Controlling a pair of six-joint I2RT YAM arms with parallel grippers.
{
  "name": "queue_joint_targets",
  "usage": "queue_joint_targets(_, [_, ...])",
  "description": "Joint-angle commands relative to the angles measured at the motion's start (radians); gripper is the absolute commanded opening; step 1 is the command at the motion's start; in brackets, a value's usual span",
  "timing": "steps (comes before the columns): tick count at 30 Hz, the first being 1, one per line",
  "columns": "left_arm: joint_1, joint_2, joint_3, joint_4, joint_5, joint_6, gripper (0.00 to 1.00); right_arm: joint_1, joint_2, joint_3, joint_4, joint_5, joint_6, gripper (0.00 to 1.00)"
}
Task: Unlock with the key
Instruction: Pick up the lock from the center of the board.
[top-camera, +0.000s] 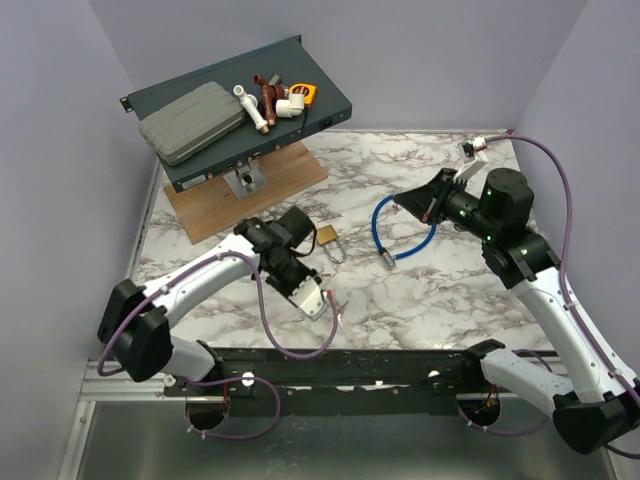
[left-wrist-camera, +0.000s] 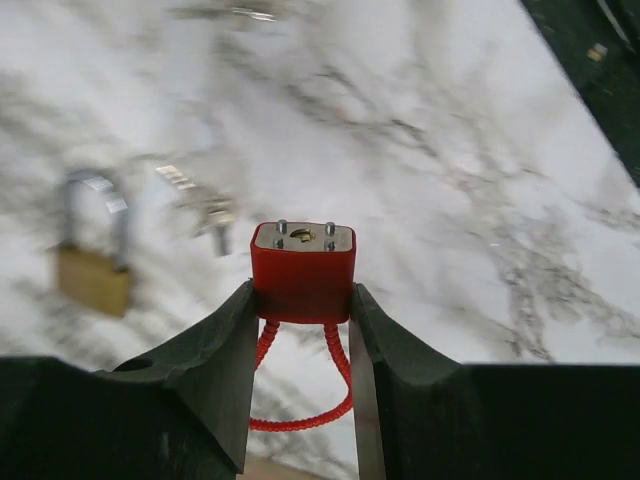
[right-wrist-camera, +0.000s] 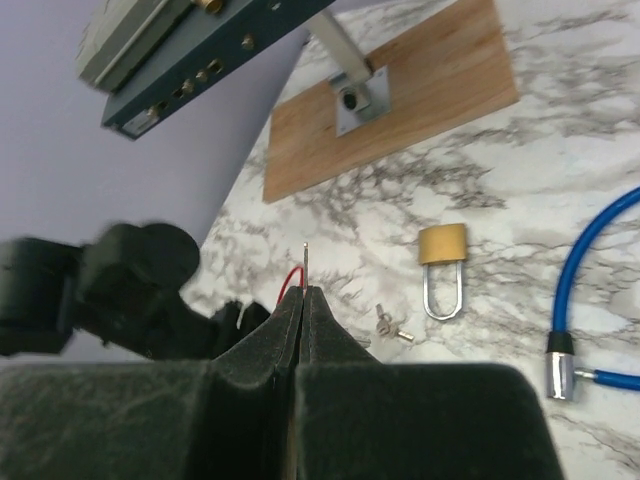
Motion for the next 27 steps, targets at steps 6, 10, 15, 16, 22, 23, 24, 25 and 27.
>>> queue_joint_targets(6, [0.015,-0.403,0.22,0.049,0.281,-0.226,0.0,-0.002,0.111,0.005,0.164,-0.498,0.01,0.01])
queue_joint_targets(10, [-0.008,-0.525,0.215,0.125,0.309,-0.215,0.0,-0.001,0.11,0.034,0.171,-0.581,-0.023,0.01])
queue_joint_targets(15, [-0.057,-0.569,0.249,0.166,0.265,-0.164,0.0,0.025,0.122,0.047,0.144,-0.646,-0.07,0.01])
queue_joint_targets(16, [-0.064,-0.567,0.263,0.164,0.256,-0.159,0.0,0.032,0.125,0.047,0.144,-0.662,-0.079,0.01])
queue_joint_targets(22, [-0.084,-0.557,0.295,0.17,0.208,-0.142,0.0,0.081,0.153,0.082,0.084,-0.721,-0.157,0.01])
queue_joint_targets(23, [-0.085,-0.553,0.296,0.16,0.194,-0.133,0.0,0.091,0.163,0.095,0.058,-0.72,-0.174,0.01])
queue_joint_targets(24, [-0.085,-0.548,0.295,0.162,0.178,-0.131,0.0,0.101,0.171,0.105,0.039,-0.716,-0.194,0.01])
queue_joint_targets(25, [-0.085,-0.544,0.293,0.17,0.157,-0.135,0.0,0.113,0.182,0.117,0.009,-0.711,-0.211,0.01])
queue_joint_targets(27, [-0.086,-0.533,0.279,0.199,0.104,-0.145,0.0,0.126,0.194,0.135,-0.027,-0.698,-0.238,0.01])
